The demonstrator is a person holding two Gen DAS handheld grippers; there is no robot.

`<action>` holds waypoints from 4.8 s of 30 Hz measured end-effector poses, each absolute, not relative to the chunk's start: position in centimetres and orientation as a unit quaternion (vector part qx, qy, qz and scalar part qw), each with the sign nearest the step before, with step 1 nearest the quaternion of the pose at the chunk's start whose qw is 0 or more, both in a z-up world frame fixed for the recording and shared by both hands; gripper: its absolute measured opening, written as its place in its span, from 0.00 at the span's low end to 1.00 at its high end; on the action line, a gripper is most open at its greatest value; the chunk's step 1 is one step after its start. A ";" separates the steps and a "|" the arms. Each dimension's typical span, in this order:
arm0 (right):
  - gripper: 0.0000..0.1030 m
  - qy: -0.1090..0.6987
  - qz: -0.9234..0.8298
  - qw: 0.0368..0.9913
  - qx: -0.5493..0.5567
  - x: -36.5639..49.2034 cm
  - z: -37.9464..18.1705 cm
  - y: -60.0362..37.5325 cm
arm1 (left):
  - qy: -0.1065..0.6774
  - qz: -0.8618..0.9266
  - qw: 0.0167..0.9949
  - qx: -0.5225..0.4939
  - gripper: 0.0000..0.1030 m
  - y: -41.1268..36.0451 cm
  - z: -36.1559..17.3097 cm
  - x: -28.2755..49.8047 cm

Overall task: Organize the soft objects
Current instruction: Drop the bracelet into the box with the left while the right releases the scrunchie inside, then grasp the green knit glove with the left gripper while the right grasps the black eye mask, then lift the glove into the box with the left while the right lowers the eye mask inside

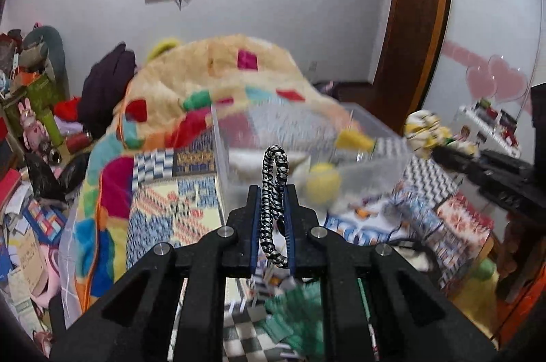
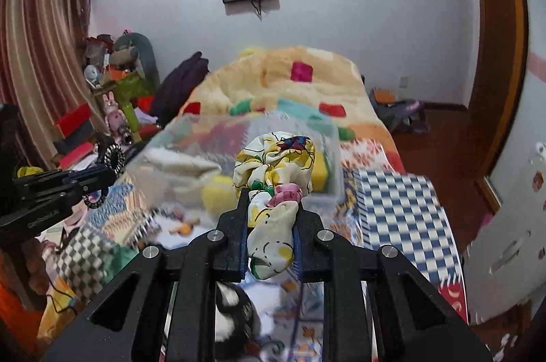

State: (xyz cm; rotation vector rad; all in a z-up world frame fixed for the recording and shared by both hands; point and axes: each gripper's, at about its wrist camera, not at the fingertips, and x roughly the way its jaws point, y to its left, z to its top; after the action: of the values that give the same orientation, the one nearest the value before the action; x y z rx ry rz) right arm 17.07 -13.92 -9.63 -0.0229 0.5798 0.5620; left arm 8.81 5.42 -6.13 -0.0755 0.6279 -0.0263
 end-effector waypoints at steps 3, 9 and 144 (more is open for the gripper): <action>0.17 0.275 0.280 0.920 -0.012 17.9 -9.1 -12.9 | 0.295 -0.010 0.955 -0.034 0.12 5.4 -5.1 9.4; 0.17 0.275 0.290 0.917 -0.008 19.4 -8.8 -11.1 | 0.284 -0.008 0.958 -0.037 0.12 5.4 -4.5 11.5; 0.15 0.200 0.270 0.942 0.006 18.6 -5.4 -12.9 | 0.395 -0.021 0.918 -0.037 0.74 5.6 -11.4 10.8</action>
State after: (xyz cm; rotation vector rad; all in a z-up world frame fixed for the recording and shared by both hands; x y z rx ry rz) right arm 18.61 -12.91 -5.38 0.0131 0.4081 0.5505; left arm 10.81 5.58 -11.37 -0.0766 0.8131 -0.0441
